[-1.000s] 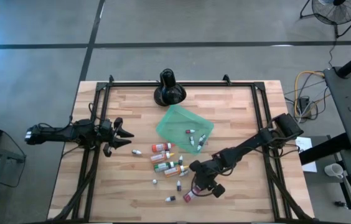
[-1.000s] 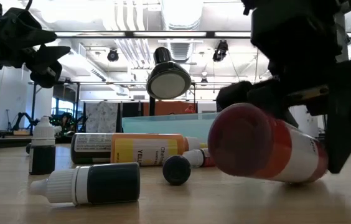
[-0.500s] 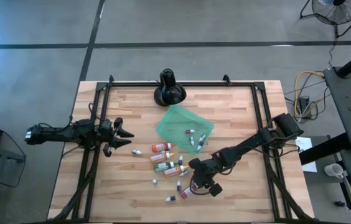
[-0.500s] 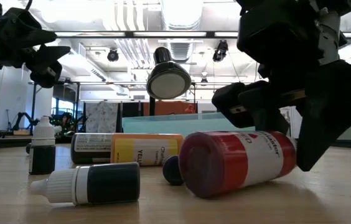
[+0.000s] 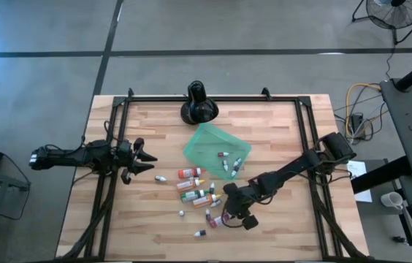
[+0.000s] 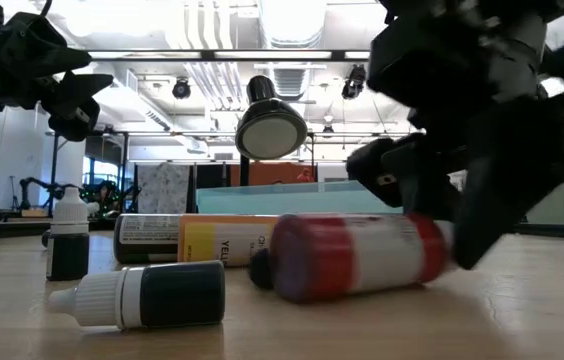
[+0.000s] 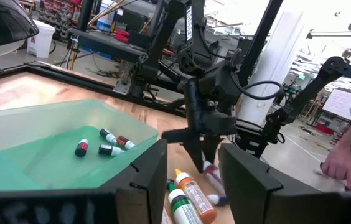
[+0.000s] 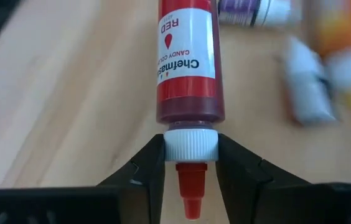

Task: Pick & Place food coloring
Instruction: Put the large red food coloring bottle into the green bin

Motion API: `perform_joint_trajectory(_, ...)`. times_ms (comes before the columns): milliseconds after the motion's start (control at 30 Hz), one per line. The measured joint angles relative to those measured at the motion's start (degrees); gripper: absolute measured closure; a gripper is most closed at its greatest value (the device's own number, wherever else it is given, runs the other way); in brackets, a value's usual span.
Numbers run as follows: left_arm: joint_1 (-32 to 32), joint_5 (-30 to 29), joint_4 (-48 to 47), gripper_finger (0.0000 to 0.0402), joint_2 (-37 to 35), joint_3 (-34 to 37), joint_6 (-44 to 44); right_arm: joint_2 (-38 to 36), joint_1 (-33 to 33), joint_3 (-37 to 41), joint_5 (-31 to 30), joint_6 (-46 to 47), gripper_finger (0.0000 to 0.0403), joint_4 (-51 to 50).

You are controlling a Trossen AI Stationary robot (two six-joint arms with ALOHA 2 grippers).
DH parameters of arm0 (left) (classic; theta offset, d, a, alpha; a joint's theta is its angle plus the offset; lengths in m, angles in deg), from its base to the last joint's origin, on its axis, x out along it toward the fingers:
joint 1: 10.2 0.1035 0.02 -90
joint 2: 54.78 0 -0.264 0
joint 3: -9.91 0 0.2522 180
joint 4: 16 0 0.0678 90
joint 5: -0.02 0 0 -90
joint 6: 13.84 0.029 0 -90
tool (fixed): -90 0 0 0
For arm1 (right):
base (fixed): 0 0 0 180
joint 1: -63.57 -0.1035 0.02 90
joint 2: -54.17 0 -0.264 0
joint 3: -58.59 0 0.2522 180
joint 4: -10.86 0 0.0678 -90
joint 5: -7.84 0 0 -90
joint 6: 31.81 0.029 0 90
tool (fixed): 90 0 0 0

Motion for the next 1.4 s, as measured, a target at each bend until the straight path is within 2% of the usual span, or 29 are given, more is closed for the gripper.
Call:
perform_joint_trajectory(167, 0.0, 0.0, 0.01, 0.0284, -0.02, 0.0, -0.01, -1.91, 1.43, -3.37, -1.52, 11.41, 0.0298, -13.34)
perform_joint_trajectory(500, 0.0, 0.01, 0.0, 0.0284, -0.02, 0.0, 0.0, -3.21, 1.63, -17.41, 1.04, 18.45, 0.0298, -47.26)
perform_joint_trajectory(700, -0.04, 0.01, 0.01, 0.0284, -0.02, 0.02, 0.0, -3.21, 1.59, -24.83, 1.6, 23.64, 0.0297, -59.11)
perform_joint_trajectory(867, -0.04, 0.01, 0.02, 0.0284, -0.02, 0.0, 0.0, -3.21, 2.47, -27.79, 3.03, 28.62, 0.0297, -70.97)
perform_joint_trajectory(1000, -0.04, 0.0, 0.01, 0.0284, -0.02, 0.01, 0.0, -3.2, 4.8, -26.66, 9.35, 31.14, 0.0297, -77.81)
perform_joint_trajectory(1133, -0.04, 0.01, 0.0, 0.0284, -0.02, 0.0, 0.0, -3.16, 8.52, -24.87, 15.17, 37.5, 0.0297, -84.03)
perform_joint_trajectory(1233, -0.04, 0.01, 0.01, 0.0284, -0.02, 0.01, -0.02, -3.1, 10.56, -24.09, 22.88, 40.64, 0.0296, -88.61)
perform_joint_trajectory(1300, -0.04, 0.01, 0.0, 0.0284, -0.02, 0.02, 0.0, -3.54, 11.14, -23.06, 29.38, 41.87, 0.0296, -87.69)
perform_joint_trajectory(1400, -0.02, 0.01, 0.01, 0.0284, -0.02, 0.01, -0.02, -3.95, 11.23, -21.22, 35.79, 40.99, 0.0296, -87.56)
